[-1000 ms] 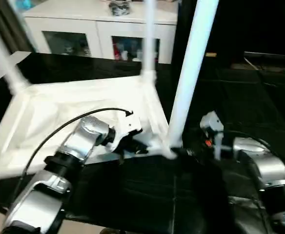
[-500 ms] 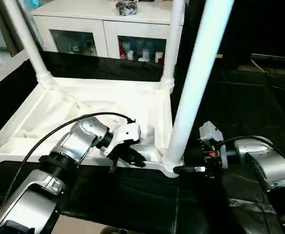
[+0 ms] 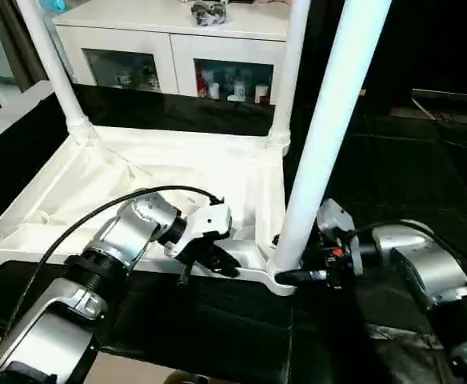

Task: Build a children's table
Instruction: Rotate leg to tighten

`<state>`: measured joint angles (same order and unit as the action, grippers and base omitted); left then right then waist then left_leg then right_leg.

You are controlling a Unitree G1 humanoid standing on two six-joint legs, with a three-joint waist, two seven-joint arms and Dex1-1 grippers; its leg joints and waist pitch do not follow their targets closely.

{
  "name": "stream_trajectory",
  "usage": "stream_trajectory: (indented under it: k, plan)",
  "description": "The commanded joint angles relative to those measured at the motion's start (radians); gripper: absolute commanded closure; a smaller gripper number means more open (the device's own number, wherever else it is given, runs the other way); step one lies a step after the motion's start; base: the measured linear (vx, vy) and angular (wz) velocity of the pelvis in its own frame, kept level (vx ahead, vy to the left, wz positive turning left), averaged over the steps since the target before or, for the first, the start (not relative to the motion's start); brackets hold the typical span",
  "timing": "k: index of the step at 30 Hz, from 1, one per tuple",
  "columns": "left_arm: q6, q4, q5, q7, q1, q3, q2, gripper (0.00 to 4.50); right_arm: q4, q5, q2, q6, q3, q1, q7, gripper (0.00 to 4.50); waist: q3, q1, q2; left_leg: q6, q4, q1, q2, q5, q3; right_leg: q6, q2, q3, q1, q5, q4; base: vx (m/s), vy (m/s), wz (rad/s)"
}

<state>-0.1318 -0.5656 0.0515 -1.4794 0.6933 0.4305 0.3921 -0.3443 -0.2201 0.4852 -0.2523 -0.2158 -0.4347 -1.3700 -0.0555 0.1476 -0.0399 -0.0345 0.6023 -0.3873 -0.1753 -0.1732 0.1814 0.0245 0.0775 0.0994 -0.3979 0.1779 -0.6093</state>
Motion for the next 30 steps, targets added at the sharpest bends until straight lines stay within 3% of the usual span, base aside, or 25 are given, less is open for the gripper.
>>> stream_trajectory:
  k: [1, 12, 25, 28, 29, 30]
  plan:
    - [0.02, 0.021, -0.009, -0.028, 0.014, 0.016, -0.008, 4.5, -0.002, 0.003, 0.002, -0.004, -0.007, -0.009, 0.001, 0.94, 0.073, -0.006, 0.016, 0.063, -0.067, 0.022, -0.067, -0.186, -0.024, 0.181, 0.092, -0.059, 0.046, 0.295, 0.083, 0.0, 0.0, 0.0]
    - [0.021, 0.016, -0.009, -0.016, 0.013, 0.012, -0.013, 4.5, 0.008, 0.005, 0.003, -0.001, -0.023, 0.005, -0.008, 1.88, 0.073, -0.006, 0.017, 0.06, -0.067, 0.022, -0.066, -0.189, -0.024, 0.17, 0.092, -0.059, 0.046, 0.317, 0.085, 0.0, 0.0, 0.0]
    - [-0.017, 0.009, -0.019, 0.036, 0.011, -0.015, -0.032, 4.5, 0.035, -0.019, -0.016, -0.028, -0.017, 0.036, 0.017, 1.94, 0.073, -0.005, 0.012, 0.06, -0.067, 0.023, -0.066, -0.194, -0.024, 0.176, 0.091, -0.059, 0.046, 0.307, 0.086, 0.0, 0.0, 0.0]
    - [-0.058, 0.005, -0.026, 0.096, 0.021, -0.041, -0.059, 4.5, 0.048, -0.027, -0.045, -0.063, 0.002, 0.05, 0.08, 1.94, 0.071, -0.004, 0.013, 0.052, -0.067, 0.031, -0.067, -0.212, -0.022, 0.18, 0.091, -0.06, 0.04, 0.331, 0.09, 0.0, 0.0, 0.0]
    - [-0.105, 0.003, -0.034, 0.155, 0.03, -0.068, -0.085, 4.5, 0.045, -0.016, -0.076, -0.07, 0.016, 0.056, 0.153, 1.94, 0.071, -0.008, 0.016, 0.046, -0.069, 0.023, -0.065, -0.21, -0.025, 0.173, 0.092, -0.058, 0.047, 0.342, 0.088, 0.0, 0.0, 0.0]
    - [-0.153, 0.005, -0.043, 0.219, 0.039, -0.097, -0.113, 4.5, 0.033, 0.011, -0.111, -0.074, 0.027, 0.058, 0.248, 1.94, 0.068, -0.01, 0.015, 0.037, -0.07, 0.027, -0.065, -0.222, -0.025, 0.167, 0.092, -0.059, 0.041, 0.366, 0.093, 0.0, 0.0, 0.0]
